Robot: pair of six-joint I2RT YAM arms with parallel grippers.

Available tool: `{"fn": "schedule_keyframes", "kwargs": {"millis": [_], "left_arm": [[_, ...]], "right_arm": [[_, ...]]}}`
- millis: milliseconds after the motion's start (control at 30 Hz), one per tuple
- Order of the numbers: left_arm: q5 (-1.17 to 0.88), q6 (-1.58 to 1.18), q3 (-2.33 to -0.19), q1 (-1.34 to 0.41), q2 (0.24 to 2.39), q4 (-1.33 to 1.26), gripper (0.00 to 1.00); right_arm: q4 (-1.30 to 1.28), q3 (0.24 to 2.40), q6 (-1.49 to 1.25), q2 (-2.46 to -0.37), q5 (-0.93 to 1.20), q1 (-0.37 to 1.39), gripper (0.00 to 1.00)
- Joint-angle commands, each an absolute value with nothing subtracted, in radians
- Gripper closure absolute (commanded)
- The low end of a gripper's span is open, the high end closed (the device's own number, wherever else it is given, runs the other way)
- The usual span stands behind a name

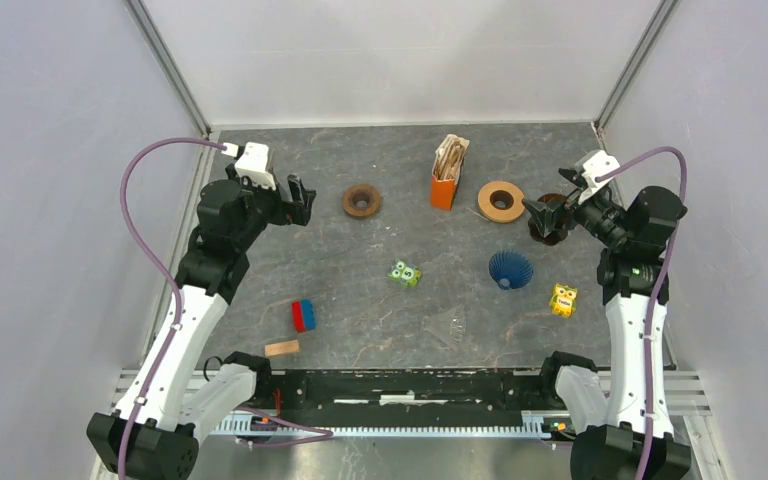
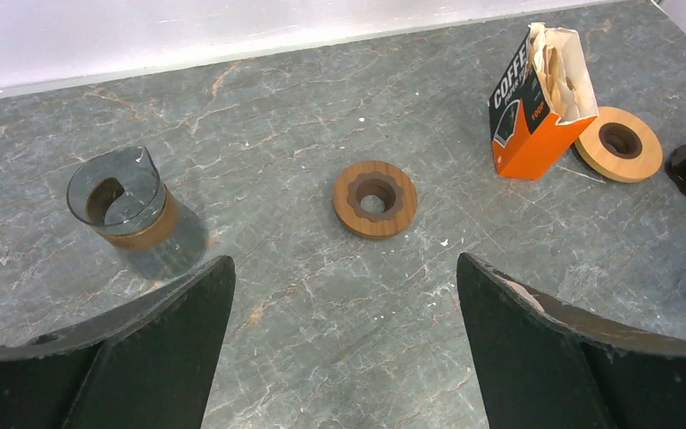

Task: Place the coffee filter in the dripper
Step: Move the distractor to the center of the board.

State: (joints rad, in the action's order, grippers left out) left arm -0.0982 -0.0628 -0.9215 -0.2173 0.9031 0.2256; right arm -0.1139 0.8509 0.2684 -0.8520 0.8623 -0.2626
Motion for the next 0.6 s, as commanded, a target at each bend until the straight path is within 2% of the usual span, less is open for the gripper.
{"fn": "schedule_keyframes", "kwargs": {"millis": [0,433,567], "left_arm": [[-0.08,-0.045,-0.938,-0.212,0.907,0.193,0.0],[-0.139,-0.062,-0.933,-0.212,0.905,0.205,0.0],[-0.292,0.072,-0.948,-0.213,0.912,0.258,0.0]], "right_arm": [[-0.07,0.868,0.26,-0.847,0.891,-0.263,0.02],[-0.078,0.853,0.257,-0.836,0.913,-0.261,0.02],[-0.119,0.831,0.294,-0.81,0.908,-0.259,0.02]]}}
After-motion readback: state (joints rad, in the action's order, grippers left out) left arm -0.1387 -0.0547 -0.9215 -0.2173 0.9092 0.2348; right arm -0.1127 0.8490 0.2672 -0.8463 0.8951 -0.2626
